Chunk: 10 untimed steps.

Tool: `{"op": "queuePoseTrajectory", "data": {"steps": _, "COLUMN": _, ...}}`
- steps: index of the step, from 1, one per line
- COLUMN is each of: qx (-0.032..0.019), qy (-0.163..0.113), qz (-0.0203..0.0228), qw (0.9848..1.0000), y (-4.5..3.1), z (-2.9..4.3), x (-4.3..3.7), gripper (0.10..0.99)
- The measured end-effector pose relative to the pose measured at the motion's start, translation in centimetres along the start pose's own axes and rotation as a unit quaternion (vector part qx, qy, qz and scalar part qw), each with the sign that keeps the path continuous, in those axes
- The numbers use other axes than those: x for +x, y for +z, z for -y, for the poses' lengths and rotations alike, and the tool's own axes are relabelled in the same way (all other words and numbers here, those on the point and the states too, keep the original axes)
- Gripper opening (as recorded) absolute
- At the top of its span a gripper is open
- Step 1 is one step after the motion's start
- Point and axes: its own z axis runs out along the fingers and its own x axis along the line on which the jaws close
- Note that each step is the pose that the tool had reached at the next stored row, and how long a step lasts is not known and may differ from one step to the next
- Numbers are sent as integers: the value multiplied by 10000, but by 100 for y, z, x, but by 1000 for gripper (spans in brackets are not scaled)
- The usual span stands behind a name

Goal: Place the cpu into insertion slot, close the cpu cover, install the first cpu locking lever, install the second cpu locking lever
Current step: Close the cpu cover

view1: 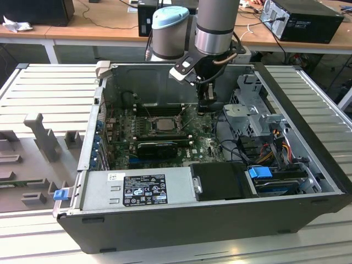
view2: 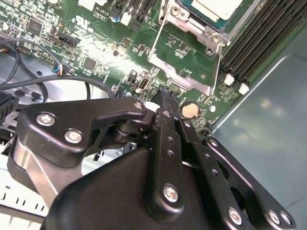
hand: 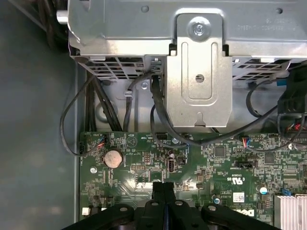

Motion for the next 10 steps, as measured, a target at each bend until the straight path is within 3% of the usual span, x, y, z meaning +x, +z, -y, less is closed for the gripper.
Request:
{"op": "queuePoseTrajectory", "data": {"steps": 4, "qx": 0, "qy": -1, "qz": 0, "qw": 10000, "y": 35, "z": 11, "x": 0, "gripper": 106}}
{"op": "queuePoseTrajectory", "data": {"steps": 10, "qx": 0, "qy": -2, "qz": 0, "qw": 10000, "y": 31, "z": 127, "x": -1, "gripper": 106}}
